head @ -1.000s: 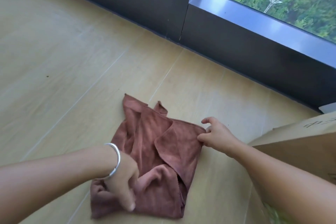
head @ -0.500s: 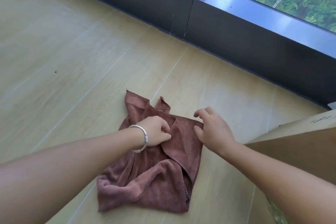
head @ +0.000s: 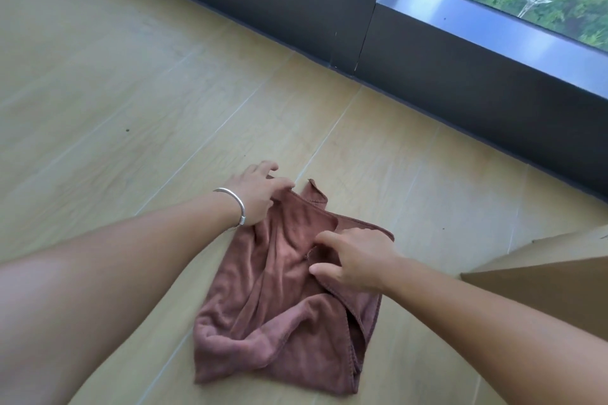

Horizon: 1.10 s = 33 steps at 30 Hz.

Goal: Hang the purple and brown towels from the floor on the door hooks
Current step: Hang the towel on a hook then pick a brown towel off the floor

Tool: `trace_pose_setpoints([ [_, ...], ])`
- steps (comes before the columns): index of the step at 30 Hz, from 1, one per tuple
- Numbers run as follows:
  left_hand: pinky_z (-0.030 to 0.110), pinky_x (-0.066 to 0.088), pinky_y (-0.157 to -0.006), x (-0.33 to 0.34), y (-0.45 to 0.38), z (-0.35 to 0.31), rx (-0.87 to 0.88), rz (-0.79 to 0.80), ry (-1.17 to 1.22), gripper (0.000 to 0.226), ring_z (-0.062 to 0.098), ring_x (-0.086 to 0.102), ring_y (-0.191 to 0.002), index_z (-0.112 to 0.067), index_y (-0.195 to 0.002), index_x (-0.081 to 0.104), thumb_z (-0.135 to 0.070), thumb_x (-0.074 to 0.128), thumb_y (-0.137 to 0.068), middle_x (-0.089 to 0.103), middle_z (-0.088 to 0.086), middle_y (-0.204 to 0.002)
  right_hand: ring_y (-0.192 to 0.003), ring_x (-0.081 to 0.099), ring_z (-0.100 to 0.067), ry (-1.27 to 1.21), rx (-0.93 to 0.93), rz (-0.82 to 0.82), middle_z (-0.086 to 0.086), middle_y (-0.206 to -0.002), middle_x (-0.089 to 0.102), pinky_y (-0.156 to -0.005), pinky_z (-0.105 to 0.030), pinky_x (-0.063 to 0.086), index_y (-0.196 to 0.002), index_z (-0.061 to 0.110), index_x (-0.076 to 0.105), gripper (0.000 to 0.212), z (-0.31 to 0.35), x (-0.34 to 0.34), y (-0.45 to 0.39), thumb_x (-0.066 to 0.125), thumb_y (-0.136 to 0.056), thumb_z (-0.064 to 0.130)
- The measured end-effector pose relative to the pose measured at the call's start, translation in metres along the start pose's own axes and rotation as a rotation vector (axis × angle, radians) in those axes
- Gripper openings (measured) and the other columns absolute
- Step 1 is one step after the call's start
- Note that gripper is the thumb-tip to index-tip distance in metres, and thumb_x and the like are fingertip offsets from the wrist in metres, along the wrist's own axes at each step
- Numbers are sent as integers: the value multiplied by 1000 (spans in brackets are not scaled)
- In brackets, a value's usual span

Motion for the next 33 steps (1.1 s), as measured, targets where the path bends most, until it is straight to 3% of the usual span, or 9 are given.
trace_pose_setpoints([
  [4,41,26,-106,-5,0,-5,77,-23,-118,21,20,28,-132,-37,-109,55,-36,59,-88,29,-5,-146,-74,54,-21,-25,67,-36,7,-76,53,-56,-33,33,-76,27,44,57,-5,-3,7,28,-76,82],
  [6,39,25,-108,-6,2,-13,166,-6,-85,29,18,31,-132,-32,-110,52,-32,65,-84,35,-6,-144,-68,53,-18,-34,117,-119,9,-67,52,-56,-32,39,-69,25,46,62,-9,-18,14,24,-75,83],
  [10,40,16,-114,-7,0,-40,216,88,-59,80,16,29,-137,-35,-142,25,-24,68,-76,34,-8,-147,-65,54,-23,-98,8,-260,8,-66,45,-53,-32,33,-70,23,37,26,-2,-59,30,52,-84,39],
  [15,43,15,-111,-23,15,-48,238,111,-198,31,16,23,-139,-31,-109,58,-39,64,-80,45,-11,-134,-63,43,-22,-322,27,-363,7,-74,44,-57,-35,39,-76,20,38,20,-1,-111,57,55,-76,9],
  [19,39,14,-111,-58,62,-20,59,59,-211,7,13,43,-125,-33,-79,51,-39,55,-81,61,-11,-110,-70,45,-14,-499,143,-438,9,-77,47,-65,-29,41,-85,22,46,21,12,-141,93,55,-75,4],
  [23,33,23,-107,-103,128,0,-80,0,-245,29,15,57,-108,-40,-116,60,-34,47,-91,66,-6,-106,-76,47,0,-670,286,-499,17,-78,47,-68,-9,35,-103,21,55,30,42,-174,139,57,-79,3],
  [25,29,26,-104,-130,160,6,-125,-38,-205,36,17,59,-104,-37,-128,54,-31,49,-92,68,-2,-105,-77,47,-4,-664,297,-545,13,-81,53,-72,-14,36,-101,17,60,26,60,-198,158,61,-81,1],
  [29,28,34,-82,-193,216,12,-158,-73,-171,17,20,61,-89,-31,-100,68,-30,54,-90,68,-5,-88,-82,55,-13,-642,307,-628,4,-82,62,-74,-20,40,-87,16,67,12,83,-262,185,66,-84,4],
  [33,29,35,-78,-273,256,35,-258,-99,-156,21,21,60,-89,-31,-95,69,-37,48,-93,69,-7,-89,-83,59,-14,-604,315,-669,8,-83,64,-78,-27,46,-89,20,71,9,99,-340,192,66,-86,12],
])
Point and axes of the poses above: each hand's wrist, its own y-axis away from the middle knuckle, its own x-axis out of the palm, z = x × y, the point moved 8 cm from there along -y, towards the middle knuckle
